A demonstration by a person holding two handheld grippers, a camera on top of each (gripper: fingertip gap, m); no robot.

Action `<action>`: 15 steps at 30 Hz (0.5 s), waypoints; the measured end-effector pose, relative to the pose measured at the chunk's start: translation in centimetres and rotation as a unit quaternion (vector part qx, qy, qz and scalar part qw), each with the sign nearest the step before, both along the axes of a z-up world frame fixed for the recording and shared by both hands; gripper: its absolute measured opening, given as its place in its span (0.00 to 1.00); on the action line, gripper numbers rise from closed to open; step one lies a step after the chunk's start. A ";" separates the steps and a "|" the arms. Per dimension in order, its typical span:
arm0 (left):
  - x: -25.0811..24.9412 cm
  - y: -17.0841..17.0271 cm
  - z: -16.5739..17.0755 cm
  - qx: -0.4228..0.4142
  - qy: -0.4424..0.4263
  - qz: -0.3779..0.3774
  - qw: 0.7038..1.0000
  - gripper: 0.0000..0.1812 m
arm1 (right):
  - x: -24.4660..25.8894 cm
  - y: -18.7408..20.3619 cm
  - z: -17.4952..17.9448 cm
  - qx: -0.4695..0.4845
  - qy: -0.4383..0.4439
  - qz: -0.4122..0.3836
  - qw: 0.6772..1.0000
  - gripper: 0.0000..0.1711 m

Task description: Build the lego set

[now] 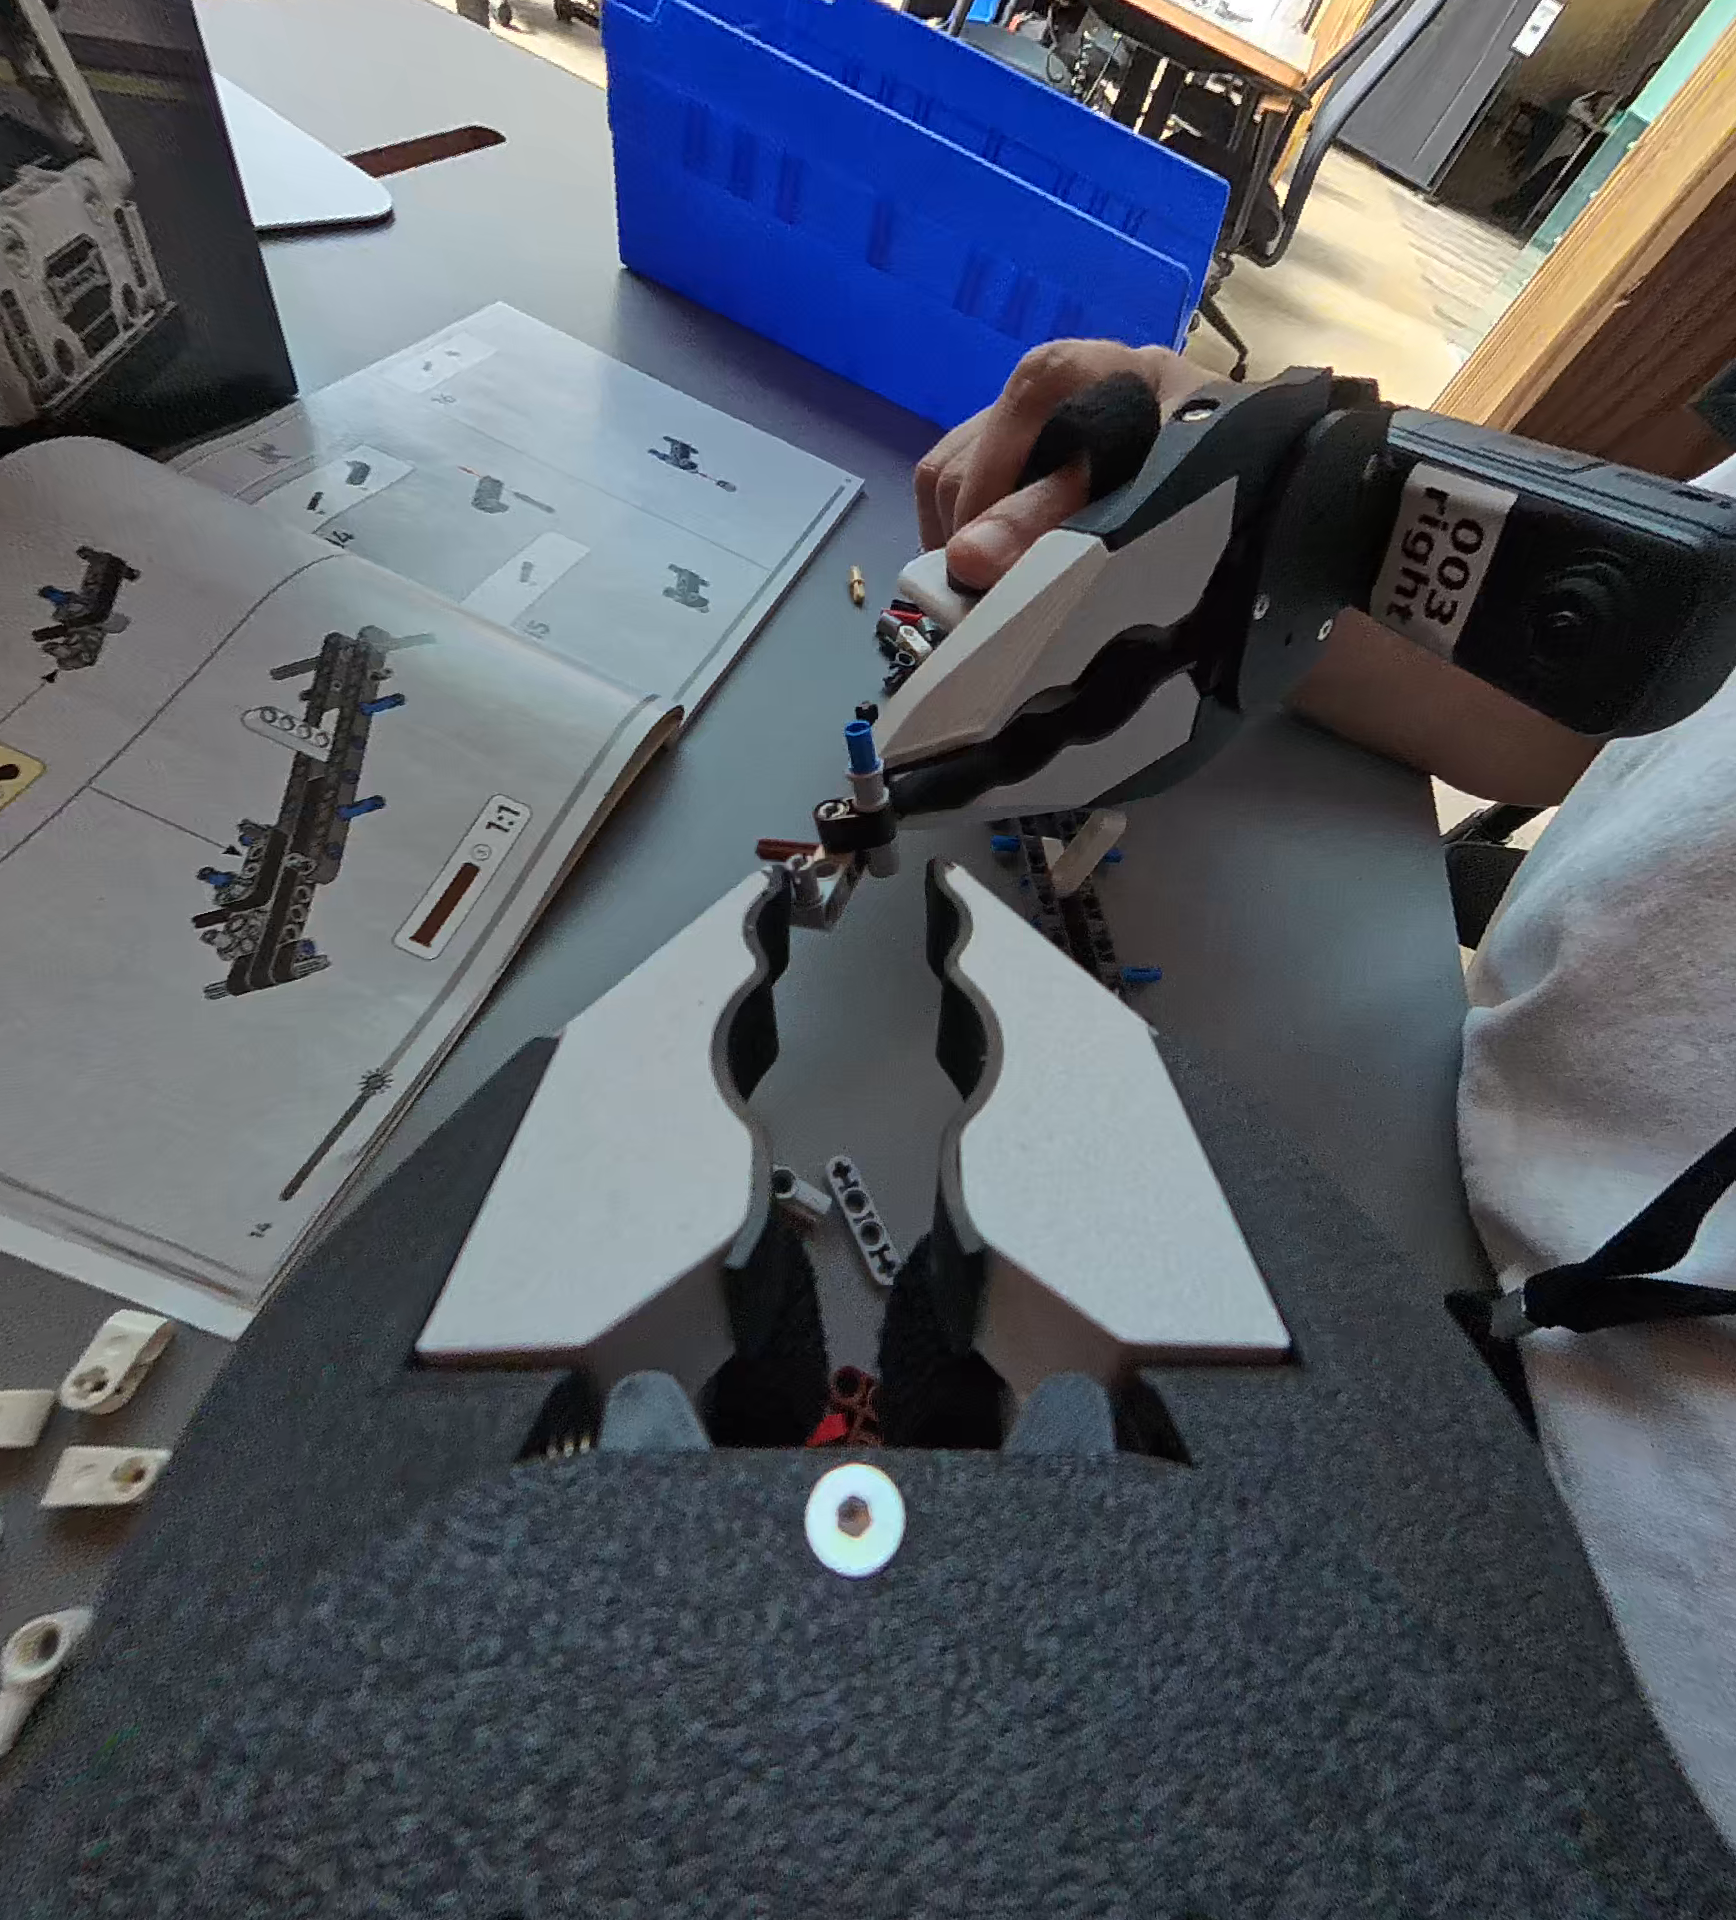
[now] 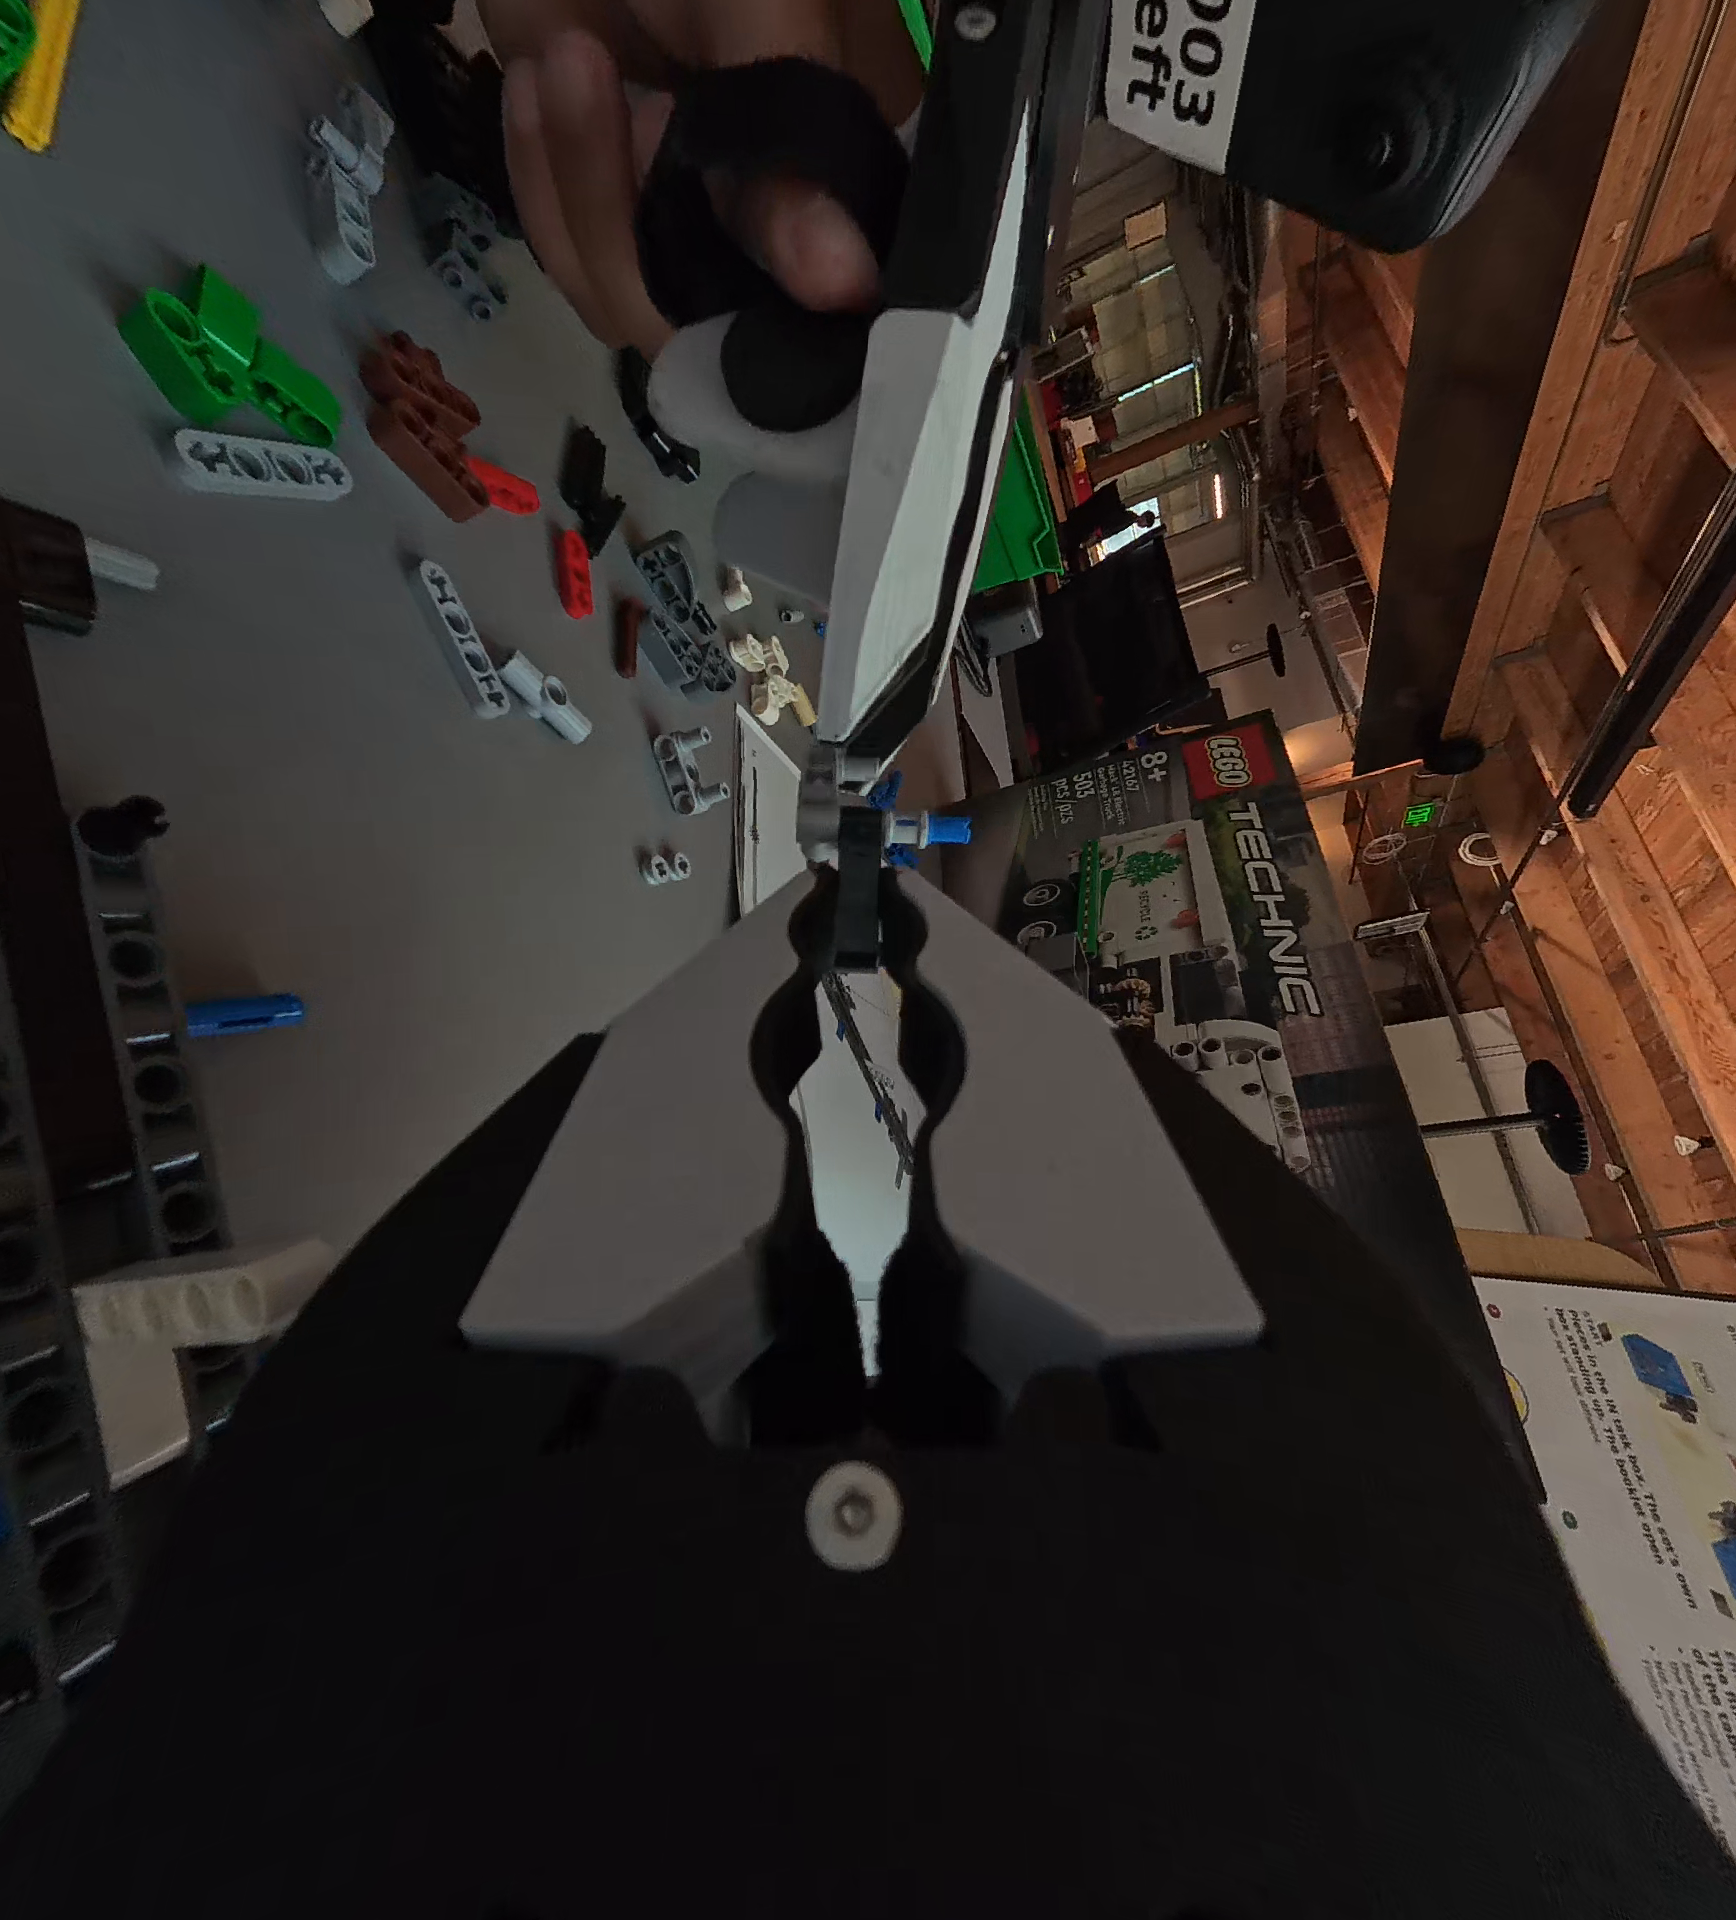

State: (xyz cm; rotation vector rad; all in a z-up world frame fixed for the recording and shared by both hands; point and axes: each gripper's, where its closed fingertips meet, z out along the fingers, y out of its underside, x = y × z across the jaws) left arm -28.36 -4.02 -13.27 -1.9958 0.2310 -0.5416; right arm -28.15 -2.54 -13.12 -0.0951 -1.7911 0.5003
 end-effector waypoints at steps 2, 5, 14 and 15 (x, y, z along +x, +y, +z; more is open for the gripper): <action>-0.5 0.0 0.0 0.003 0.011 0.012 1.000 0.14 | 0.0 0.0 -0.1 0.000 -0.002 0.000 1.000 0.03; -0.4 0.1 0.4 0.010 0.007 0.012 1.000 0.14 | 0.0 -0.2 0.0 0.003 0.000 0.003 1.000 0.02; 0.8 0.0 -0.3 -0.002 0.019 -0.008 1.000 0.12 | -0.1 -0.7 -0.3 0.039 0.005 0.001 0.999 0.03; 0.7 0.1 -0.3 -0.002 0.024 -0.006 1.000 0.12 | -0.1 -0.7 -0.3 0.042 0.006 0.000 0.999 0.03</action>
